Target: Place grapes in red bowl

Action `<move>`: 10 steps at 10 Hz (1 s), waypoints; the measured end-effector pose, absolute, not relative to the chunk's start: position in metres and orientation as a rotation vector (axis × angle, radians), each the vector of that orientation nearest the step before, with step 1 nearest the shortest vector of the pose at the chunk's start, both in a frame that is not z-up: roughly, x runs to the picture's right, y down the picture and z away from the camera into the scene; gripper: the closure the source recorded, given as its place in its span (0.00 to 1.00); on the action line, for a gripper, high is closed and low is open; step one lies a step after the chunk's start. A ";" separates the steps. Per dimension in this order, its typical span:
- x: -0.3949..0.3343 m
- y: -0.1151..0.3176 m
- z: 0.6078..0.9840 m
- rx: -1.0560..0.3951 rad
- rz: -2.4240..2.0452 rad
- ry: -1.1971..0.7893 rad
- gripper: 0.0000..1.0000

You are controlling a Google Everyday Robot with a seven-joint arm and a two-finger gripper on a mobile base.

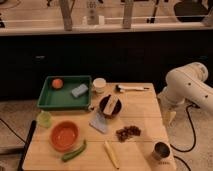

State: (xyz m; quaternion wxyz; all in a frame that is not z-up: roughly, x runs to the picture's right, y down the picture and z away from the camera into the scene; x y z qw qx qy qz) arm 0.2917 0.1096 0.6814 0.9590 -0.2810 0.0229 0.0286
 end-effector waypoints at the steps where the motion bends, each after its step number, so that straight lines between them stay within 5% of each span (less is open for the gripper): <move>1: 0.292 0.110 0.681 -0.570 0.058 0.047 0.20; 10: 0.265 0.144 0.683 -0.588 -0.050 0.061 0.20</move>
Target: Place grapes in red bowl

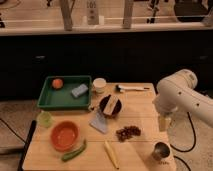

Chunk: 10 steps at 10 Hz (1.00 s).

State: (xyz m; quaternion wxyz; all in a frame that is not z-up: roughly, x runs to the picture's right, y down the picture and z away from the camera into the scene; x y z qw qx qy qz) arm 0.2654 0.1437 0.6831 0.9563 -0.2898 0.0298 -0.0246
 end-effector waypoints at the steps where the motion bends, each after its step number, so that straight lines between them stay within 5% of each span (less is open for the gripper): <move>1: 0.262 0.149 0.684 -0.588 -0.064 0.057 0.20; 10: 0.233 0.188 0.691 -0.595 -0.169 0.027 0.20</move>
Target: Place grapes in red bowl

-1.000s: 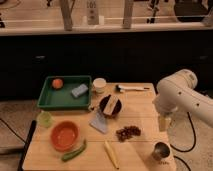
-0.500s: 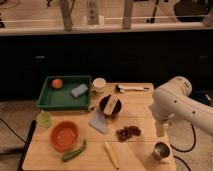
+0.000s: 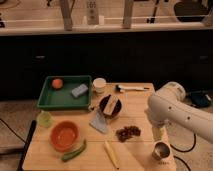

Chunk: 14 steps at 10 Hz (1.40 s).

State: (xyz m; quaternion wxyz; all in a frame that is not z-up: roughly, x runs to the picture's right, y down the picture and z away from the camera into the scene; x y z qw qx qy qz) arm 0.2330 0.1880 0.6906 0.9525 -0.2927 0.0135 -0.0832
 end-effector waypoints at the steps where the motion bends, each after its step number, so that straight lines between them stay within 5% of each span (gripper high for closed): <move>1: 0.228 0.191 0.693 -0.594 -0.183 0.021 0.20; 14: 0.169 0.231 0.736 -0.605 -0.264 -0.124 0.20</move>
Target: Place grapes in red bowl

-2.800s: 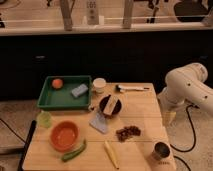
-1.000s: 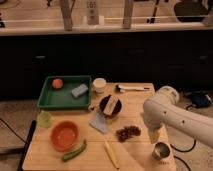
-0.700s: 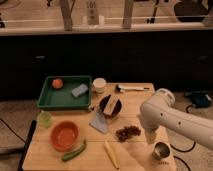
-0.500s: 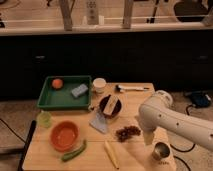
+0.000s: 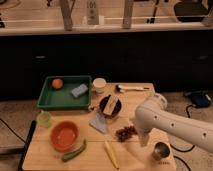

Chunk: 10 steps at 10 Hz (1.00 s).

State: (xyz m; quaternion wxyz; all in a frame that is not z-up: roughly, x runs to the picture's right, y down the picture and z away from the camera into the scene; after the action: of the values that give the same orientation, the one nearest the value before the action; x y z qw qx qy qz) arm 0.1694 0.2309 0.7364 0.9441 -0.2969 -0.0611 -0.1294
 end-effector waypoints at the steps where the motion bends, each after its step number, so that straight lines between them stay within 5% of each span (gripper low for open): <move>1: 0.164 0.233 0.741 -0.609 -0.265 -0.137 0.20; 10: 0.151 0.246 0.779 -0.649 -0.223 -0.202 0.20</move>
State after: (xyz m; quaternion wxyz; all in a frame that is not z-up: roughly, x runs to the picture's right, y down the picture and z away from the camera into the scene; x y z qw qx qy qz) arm 0.1513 0.2457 0.7785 0.9368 -0.3174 -0.0990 -0.1092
